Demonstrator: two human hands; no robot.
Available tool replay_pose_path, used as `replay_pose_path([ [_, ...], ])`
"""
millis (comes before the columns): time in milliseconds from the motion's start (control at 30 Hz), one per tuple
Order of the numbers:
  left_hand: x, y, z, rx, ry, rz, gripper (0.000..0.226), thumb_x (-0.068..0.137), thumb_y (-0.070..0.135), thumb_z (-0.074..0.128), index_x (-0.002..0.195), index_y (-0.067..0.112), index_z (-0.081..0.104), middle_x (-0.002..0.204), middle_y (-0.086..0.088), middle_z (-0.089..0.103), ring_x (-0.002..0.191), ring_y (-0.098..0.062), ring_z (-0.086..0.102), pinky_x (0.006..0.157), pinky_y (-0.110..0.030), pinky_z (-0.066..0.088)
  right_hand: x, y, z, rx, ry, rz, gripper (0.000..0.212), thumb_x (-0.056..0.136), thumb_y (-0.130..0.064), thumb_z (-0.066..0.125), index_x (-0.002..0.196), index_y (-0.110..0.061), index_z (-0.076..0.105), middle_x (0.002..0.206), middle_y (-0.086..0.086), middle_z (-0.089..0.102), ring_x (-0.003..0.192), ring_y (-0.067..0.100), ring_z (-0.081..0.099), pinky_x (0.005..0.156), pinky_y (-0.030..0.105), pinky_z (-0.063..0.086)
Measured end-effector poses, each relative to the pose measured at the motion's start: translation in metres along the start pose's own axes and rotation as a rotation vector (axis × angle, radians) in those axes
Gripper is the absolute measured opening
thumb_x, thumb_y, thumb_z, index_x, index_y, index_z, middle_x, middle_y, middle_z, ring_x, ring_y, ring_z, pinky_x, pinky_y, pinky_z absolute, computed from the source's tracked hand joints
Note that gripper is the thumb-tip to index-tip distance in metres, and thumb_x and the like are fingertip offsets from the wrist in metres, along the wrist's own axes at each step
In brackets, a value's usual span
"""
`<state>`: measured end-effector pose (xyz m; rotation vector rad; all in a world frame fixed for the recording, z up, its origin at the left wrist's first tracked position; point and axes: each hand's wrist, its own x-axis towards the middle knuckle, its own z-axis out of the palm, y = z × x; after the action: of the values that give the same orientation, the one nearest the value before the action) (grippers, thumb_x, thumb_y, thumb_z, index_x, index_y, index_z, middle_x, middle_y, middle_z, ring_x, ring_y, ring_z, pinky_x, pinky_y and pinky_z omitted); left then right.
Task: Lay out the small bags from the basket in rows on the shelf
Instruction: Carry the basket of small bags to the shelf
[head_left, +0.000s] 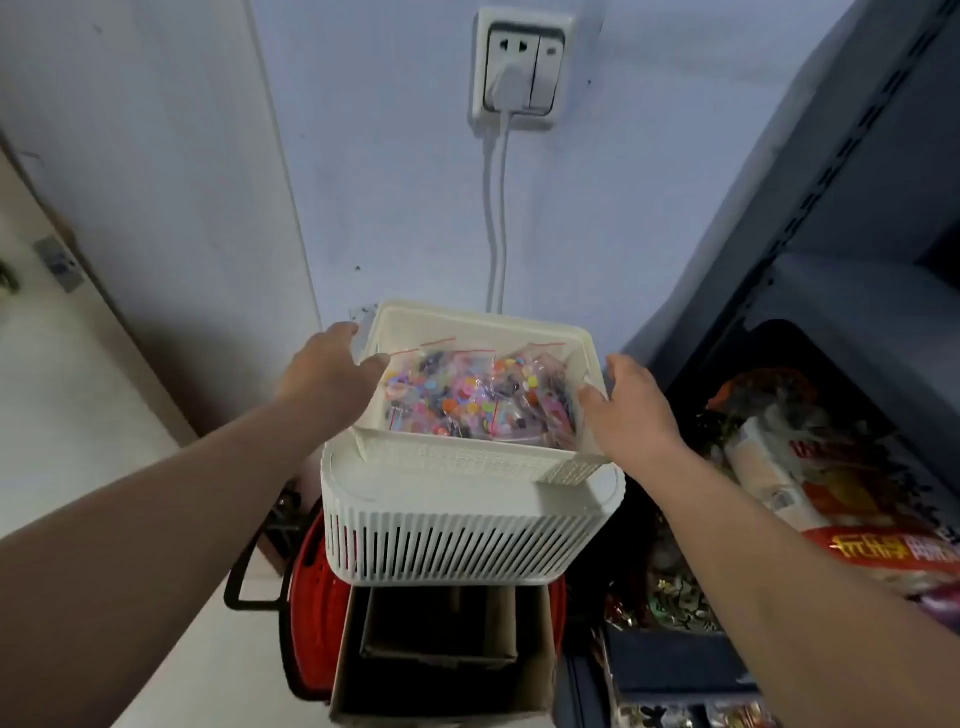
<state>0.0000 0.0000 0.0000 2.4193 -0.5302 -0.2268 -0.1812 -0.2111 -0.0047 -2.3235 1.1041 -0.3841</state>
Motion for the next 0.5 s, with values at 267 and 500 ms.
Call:
replay_pose_path([
  [267,0.010,-0.001,0.019,-0.093,-0.084,-0.089,0.040,0.092,0.032,0.048,0.130,0.018,0.047,0.107,-0.003,0.058,0.092,-0.024,0.055,0.075,-0.033,0.041,0.011,0.008,0.022,0.148,-0.072,0.184,0.031,0.088,-0.026,0.053,0.117,-0.015,0.049,0.097,0.003,0.061,0.086,0.023,0.059,0.077,0.034,0.050],
  [500,0.014,-0.004,0.022,-0.275,-0.093,-0.119,0.033,0.094,0.015,0.040,0.121,0.026,0.055,0.099,-0.003,0.061,0.090,-0.026,0.059,0.076,-0.037,0.049,0.015,0.013,0.025,0.196,-0.061,0.194,0.039,0.086,-0.004,0.039,0.120,-0.018,0.053,0.102,0.006,0.062,0.091,0.026,0.059,0.079,0.039,0.053],
])
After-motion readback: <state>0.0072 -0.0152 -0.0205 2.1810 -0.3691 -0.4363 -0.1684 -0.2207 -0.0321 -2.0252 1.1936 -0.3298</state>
